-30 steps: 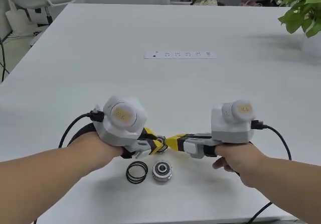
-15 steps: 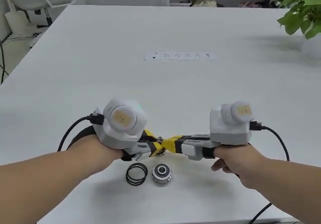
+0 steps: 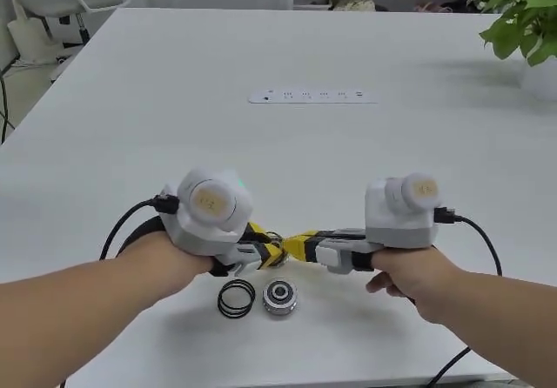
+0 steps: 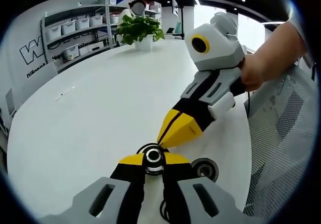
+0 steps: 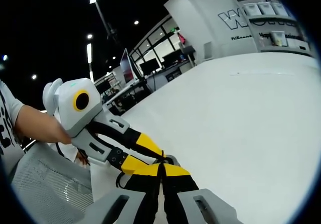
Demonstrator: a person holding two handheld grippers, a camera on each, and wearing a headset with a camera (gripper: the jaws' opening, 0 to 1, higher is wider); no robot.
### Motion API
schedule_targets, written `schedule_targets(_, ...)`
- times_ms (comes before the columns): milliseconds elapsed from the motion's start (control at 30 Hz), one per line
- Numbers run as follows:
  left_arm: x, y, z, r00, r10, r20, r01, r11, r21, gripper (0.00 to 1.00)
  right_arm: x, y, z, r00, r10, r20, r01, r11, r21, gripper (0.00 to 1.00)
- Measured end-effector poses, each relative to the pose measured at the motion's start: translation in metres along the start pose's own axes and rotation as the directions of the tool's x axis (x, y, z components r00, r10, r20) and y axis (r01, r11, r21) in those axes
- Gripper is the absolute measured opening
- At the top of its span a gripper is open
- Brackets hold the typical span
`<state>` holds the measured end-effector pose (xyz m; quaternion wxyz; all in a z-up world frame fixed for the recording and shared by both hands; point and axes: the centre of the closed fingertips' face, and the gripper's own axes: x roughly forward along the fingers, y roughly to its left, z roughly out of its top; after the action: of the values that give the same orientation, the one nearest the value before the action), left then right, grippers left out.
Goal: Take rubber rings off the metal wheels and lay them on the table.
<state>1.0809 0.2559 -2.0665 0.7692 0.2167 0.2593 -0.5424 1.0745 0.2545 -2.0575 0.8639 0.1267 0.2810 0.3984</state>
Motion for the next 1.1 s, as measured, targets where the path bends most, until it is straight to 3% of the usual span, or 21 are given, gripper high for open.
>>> schedule_targets(300, 0.001, 0.001, 0.000, 0.9999, -0.011, -0.007, 0.011, 1.000, -0.002, 0.08, -0.001, -0.003, 0.000, 0.9999, -0.011, 0.000, 0.011, 1.000, 0.007, 0.00)
schedule_targets(567, 0.000, -0.003, 0.001, 0.9995, -0.029, -0.016, 0.030, 0.999, 0.034, 0.12, -0.001, -0.003, -0.001, 0.9999, -0.012, -0.002, 0.012, 1.000, 0.008, 0.00)
schedule_targets(1100, -0.021, -0.009, 0.009, 0.9974, -0.060, 0.041, 0.058, 0.998, 0.037, 0.21, -0.003, 0.000, 0.004, 0.9999, 0.001, 0.015, -0.001, 1.000, 0.023, 0.00)
